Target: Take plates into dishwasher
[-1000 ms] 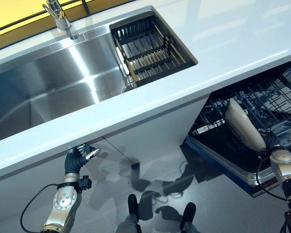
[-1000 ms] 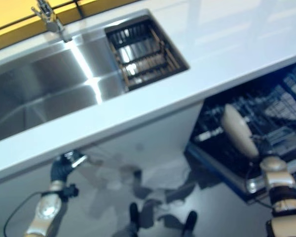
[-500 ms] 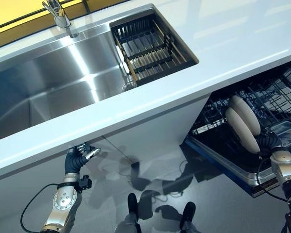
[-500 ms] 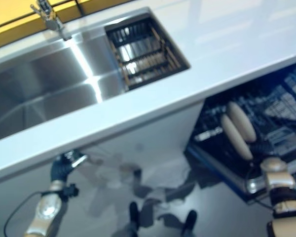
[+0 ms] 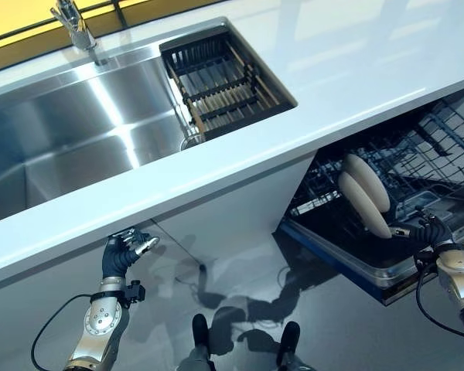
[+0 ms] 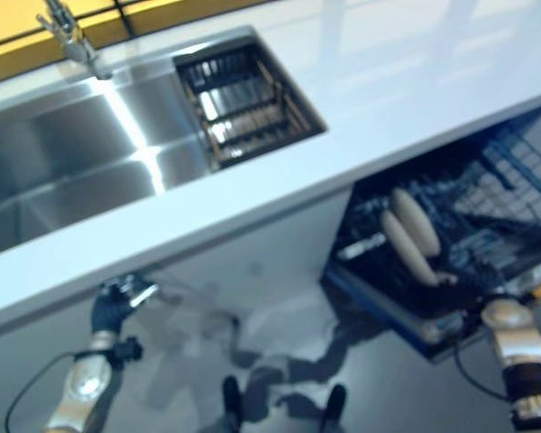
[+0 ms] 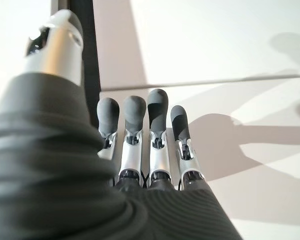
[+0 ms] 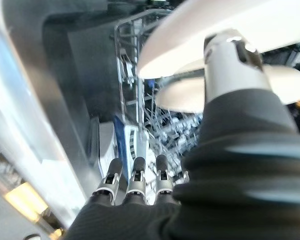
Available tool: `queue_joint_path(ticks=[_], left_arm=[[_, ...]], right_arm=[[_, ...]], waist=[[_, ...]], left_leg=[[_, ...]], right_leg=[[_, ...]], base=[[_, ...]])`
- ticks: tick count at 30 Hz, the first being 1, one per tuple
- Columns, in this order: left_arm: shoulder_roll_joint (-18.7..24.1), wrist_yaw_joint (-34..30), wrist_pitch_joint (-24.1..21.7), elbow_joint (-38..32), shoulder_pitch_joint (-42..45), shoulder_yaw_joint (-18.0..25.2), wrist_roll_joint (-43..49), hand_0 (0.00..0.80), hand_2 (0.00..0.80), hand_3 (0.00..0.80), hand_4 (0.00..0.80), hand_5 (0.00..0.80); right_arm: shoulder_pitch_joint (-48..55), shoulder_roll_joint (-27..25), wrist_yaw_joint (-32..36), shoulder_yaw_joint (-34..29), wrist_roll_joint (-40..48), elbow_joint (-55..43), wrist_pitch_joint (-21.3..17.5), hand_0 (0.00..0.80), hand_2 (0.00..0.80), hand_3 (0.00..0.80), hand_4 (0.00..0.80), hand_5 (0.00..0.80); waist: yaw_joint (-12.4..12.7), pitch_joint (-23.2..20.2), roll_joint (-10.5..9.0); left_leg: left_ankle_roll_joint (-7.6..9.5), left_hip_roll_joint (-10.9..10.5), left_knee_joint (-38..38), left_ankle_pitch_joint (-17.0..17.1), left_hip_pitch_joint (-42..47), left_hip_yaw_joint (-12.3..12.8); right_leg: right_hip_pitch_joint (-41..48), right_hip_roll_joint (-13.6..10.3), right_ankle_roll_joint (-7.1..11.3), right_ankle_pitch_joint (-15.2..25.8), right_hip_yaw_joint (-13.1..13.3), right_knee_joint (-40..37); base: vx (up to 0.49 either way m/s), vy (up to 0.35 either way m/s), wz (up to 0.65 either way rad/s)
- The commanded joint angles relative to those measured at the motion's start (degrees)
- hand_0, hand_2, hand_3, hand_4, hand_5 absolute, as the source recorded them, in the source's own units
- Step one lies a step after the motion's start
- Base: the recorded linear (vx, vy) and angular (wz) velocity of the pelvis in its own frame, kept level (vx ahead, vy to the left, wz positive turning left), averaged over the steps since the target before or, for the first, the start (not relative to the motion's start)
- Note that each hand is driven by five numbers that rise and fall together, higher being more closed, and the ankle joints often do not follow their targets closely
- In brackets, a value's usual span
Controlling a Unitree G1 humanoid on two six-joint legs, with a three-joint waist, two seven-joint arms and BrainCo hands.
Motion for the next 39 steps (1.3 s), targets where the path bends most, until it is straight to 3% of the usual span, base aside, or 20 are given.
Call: queue_joint_path(ticks=[1,10,15,16,18,19,20,21,23,24,26,31,32,33,34,36,39], left_arm=[[-0.5,1.4,-1.1,5.6,-2.6,3.8,0.5,0.0,0.0,0.0,0.0,0.0],[-5.0,2.6,1.1,14.5,0.8,7.1,-2.1,0.0,0.0,0.0,0.0,0.0],[-7.8,1.5,0.6,20.2,4.0,10.8,-4.5,0.0,0.0,0.0,0.0,0.0],[-8.1,1.6,0.2,21.3,4.5,11.5,-3.9,0.0,0.0,0.0,0.0,0.0],[-8.2,1.8,0.4,21.9,4.6,11.8,-3.4,0.0,0.0,0.0,0.0,0.0],[-8.2,2.5,0.4,23.2,4.3,11.9,-2.9,0.0,0.0,0.0,0.0,0.0],[-8.2,2.7,0.4,23.5,4.3,12.0,-2.8,0.0,0.0,0.0,0.0,0.0],[-8.1,2.8,0.6,24.7,4.3,12.6,-2.2,0.0,0.0,0.0,0.0,0.0],[-7.9,2.8,0.9,25.7,4.3,13.2,-1.8,0.0,0.0,0.0,0.0,0.0],[-7.4,2.9,1.5,26.9,4.2,13.7,-1.7,0.0,0.0,0.0,0.0,0.0],[-7.0,3.8,2.5,28.0,3.3,13.1,-1.7,0.0,0.0,0.0,0.0,0.0],[-6.5,4.0,3.9,29.5,1.8,11.8,-1.6,0.0,0.0,0.0,0.0,0.0],[-6.4,3.7,3.8,29.5,2.2,11.6,-1.6,0.0,0.0,0.0,0.0,0.0],[-6.4,3.7,3.8,29.5,2.3,11.6,-1.6,0.0,0.0,0.0,0.0,0.0],[-6.2,3.4,3.8,29.4,2.7,11.5,-1.4,0.0,0.0,0.0,0.0,0.0],[-5.4,2.7,4.1,29.7,2.8,12.1,-1.7,0.0,0.0,0.0,0.0,0.0],[-3.7,1.3,4.8,30.5,1.9,13.2,-2.4,0.0,0.0,0.0,0.0,0.0]], right_arm=[[1.4,-4.4,0.6,-1.1,2.6,-4.2,-0.2,0.0,0.0,0.0,0.0,0.0],[8.4,-3.5,1.4,-6.5,3.2,-6.0,-0.2,0.0,0.0,0.0,0.0,0.0],[9.6,-3.9,3.1,-8.2,4.7,-4.8,-0.1,0.0,0.0,0.0,0.0,0.0],[9.6,-4.3,2.6,-8.3,6.1,-2.9,0.0,0.0,0.0,0.0,0.0,0.0],[9.4,-4.7,3.0,-8.5,7.7,-0.7,-0.8,0.0,0.0,0.0,0.0,0.0],[8.8,-5.3,3.9,-9.2,9.8,2.4,-1.5,0.0,0.0,0.0,0.0,0.0],[8.7,-5.4,3.9,-9.3,10.2,3.0,-1.6,0.0,0.0,0.0,0.0,0.0],[8.3,-6.1,4.2,-9.9,11.5,6.0,-2.4,0.0,0.0,0.0,0.0,0.0],[8.2,-6.6,5.3,-10.4,12.2,8.0,-2.6,0.0,0.0,0.0,0.0,0.0],[7.9,-6.6,6.1,-11.2,12.1,10.4,-3.0,0.0,0.0,0.0,0.0,0.0],[7.4,-5.9,5.6,-11.7,13.6,12.5,-3.7,0.0,0.0,0.0,0.0,0.0],[6.7,-2.2,3.7,-11.8,16.7,14.1,-2.4,0.0,0.0,0.0,0.0,0.0],[7.2,-1.2,4.5,-12.2,18.0,14.5,-3.0,0.0,0.0,0.0,0.0,0.0],[7.4,-1.1,4.6,-12.2,18.2,14.5,-3.1,0.0,0.0,0.0,0.0,0.0],[8.2,-0.1,5.0,-12.8,19.2,13.9,-3.1,0.0,0.0,0.0,0.0,0.0],[9.8,1.8,5.6,-13.1,19.0,13.2,-4.1,0.0,0.0,0.0,0.0,0.0],[10.8,2.9,6.5,-13.5,20.5,15.7,-6.6,0.0,0.0,0.0,0.0,0.0]], waist=[[-1.5,-6.4,-2.35],[-2.8,-9.4,-3.96],[-2.4,-10.0,-4.59],[-1.8,-9.5,-4.98],[-1.5,-9.2,-5.5],[-1.7,-8.8,-6.78],[-1.8,-8.8,-7.05],[-1.7,-8.7,-7.88],[-1.9,-8.9,-7.74],[-2.7,-9.3,-6.61],[-3.2,-9.1,-5.54],[-3.9,-7.8,-4.81],[-4.3,-7.5,-4.29],[-4.3,-7.5,-4.25],[-4.5,-7.4,-3.87],[-3.8,-7.7,-3.37],[-2.4,-8.4,-3.43]], left_leg=[[-0.24,1.9,-0.2,1.5,-2.1,-0.2],[-0.83,3.3,-0.2,1.7,-0.7,1.7],[-2.5,5.2,-0.2,4.2,-2.2,2.7],[-2.36,4.6,0.9,3.7,-2.3,1.2],[-1.79,3.7,3.1,2.0,-1.7,0.8],[-0.87,2.0,13.2,-2.5,-1.8,0.3],[-0.61,1.6,14.7,-2.9,-2.3,0.1],[0.38,-1.3,21.8,-6.6,-2.6,-2.6],[1.09,-3.6,21.6,-8.2,-2.0,-5.0],[1.91,-4.9,14.9,-10.7,1.5,-6.2],[2.7,-5.7,7.9,-10.1,4.3,-7.1],[4.48,-7.9,2.4,-9.0,5.3,-9.1],[5.01,-8.0,1.5,-8.8,5.7,-10.1],[5.12,-8.1,1.3,-8.8,5.7,-10.2],[5.81,-8.0,1.2,-8.5,5.4,-10.7],[6.65,-7.7,1.5,-7.4,3.9,-10.4],[6.83,-7.2,3.1,-7.0,1.1,-11.0]], right_leg=[[0.7,-0.2,0.57,-5.1,0.9,6.1],[3.1,1.4,-0.02,-5.5,1.4,4.4],[4.9,3.4,-0.8,-5.3,1.4,2.3],[5.1,3.6,-1.08,-4.8,2.0,1.8],[5.0,3.2,-1.42,-4.5,1.9,1.7],[4.3,2.2,-2.58,-4.4,1.6,2.1],[3.9,1.9,-2.8,-4.2,1.6,2.4],[2.8,1.0,-3.33,-4.4,1.8,3.7],[1.5,0.8,-3.09,-4.2,2.4,5.1],[-0.4,1.3,-2.18,-3.6,3.0,6.1],[-2.5,1.8,-0.83,-1.9,3.9,6.2],[-7.1,1.4,1.81,2.2,5.7,6.0],[-8.4,1.1,2.41,2.7,7.8,7.7],[-8.7,1.1,2.48,2.6,8.2,8.2],[-8.9,1.1,2.4,1.9,10.5,10.9],[-8.6,-0.5,2.11,1.0,12.1,16.2],[-5.6,-2.1,1.27,-0.7,13.4,14.2]], base=[[0.045,0.021,-0.18],[0.055,-0.021,-0.1],[0.045,-0.056,-0.11],[-0.017,-0.047,-0.06],[-0.079,-0.044,-0.15],[-0.116,-0.033,-0.14],[-0.147,0.022,-0.08],[-0.096,0.078,-0.08],[-0.075,0.156,-0.16],[-0.042,0.199,-0.23],[-0.025,0.153,-0.25],[-0.076,0.092,0.0],[-0.068,0.068,-0.02],[-0.054,0.027,0.04],[-0.073,-0.001,0.05],[-0.119,-0.076,0.1],[-0.087,-0.188,0.03]])
